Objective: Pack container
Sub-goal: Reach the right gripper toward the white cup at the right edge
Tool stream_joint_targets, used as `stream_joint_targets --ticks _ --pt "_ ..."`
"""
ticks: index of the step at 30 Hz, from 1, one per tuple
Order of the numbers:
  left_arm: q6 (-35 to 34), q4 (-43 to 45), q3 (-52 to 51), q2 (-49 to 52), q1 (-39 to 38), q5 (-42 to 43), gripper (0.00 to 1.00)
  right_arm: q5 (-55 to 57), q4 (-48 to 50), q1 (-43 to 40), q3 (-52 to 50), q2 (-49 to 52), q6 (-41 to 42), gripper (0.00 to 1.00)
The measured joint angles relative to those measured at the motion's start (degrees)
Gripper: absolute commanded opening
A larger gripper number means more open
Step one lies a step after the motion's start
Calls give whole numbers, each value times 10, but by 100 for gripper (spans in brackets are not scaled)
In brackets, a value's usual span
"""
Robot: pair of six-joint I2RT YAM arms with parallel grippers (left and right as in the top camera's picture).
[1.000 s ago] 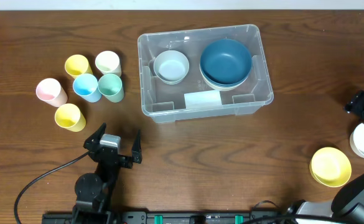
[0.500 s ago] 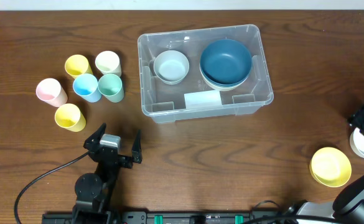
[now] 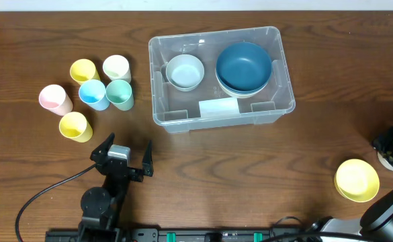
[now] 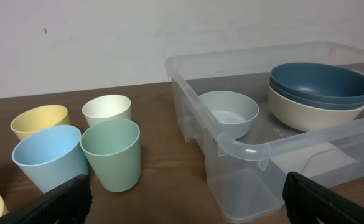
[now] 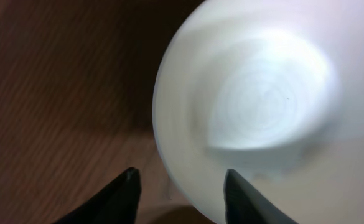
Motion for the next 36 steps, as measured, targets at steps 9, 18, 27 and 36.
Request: stream_joint_targets --ticks 9,18,27,36 --pt "0 0 0 0 0 0 98 -3 19 0 -20 0 22 7" --pt "0 0 0 0 0 0 98 -6 26 1 -20 -2 30 1" --pt "0 0 0 0 0 0 98 -38 10 37 21 -2 31 1" --pt "0 0 0 0 0 0 98 -88 -133 119 272 2 -3 1"
